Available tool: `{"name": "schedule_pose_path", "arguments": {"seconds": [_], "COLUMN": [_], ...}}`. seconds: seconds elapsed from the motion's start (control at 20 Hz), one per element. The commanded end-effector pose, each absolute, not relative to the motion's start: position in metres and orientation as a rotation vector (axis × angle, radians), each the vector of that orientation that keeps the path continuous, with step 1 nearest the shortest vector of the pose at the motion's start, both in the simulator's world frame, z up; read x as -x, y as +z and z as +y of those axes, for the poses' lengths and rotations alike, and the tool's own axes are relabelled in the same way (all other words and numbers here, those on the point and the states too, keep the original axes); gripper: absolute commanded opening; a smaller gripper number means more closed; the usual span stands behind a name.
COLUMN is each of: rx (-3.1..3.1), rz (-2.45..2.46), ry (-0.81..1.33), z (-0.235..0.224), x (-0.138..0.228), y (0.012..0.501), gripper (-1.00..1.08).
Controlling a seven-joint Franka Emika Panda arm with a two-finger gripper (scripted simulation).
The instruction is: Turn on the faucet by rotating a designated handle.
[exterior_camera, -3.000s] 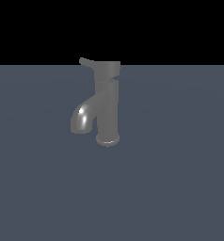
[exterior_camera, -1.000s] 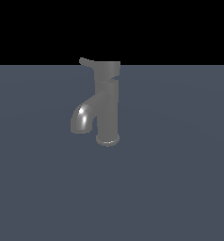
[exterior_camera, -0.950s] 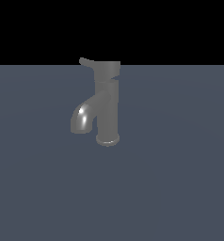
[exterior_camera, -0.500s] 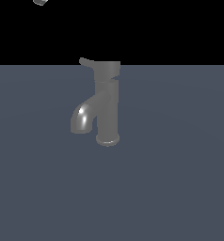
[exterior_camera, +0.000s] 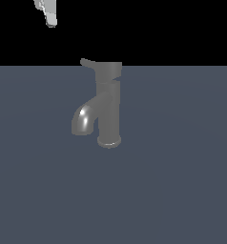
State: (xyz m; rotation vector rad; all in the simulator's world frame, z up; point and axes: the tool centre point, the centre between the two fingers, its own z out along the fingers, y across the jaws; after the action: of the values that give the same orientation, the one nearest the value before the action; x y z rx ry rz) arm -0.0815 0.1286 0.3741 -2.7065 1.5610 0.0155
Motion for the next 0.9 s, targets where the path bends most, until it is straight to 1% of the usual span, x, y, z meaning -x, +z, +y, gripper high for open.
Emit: {"name": "schedule_pose_path", "arguments": {"seconds": [0.0,0.45,0.85], "rx": [2.662,2.49,2.305], "rz": [1.636,1.892,2.121], "ry": [0.015,0.011,0.006], "z": [0.129,0.125,0.112], "x": [0.069,0.026,-0.013], "y": [0.369,0.348,0.329], "gripper": [-1.0,-1.0,-1.0]}}
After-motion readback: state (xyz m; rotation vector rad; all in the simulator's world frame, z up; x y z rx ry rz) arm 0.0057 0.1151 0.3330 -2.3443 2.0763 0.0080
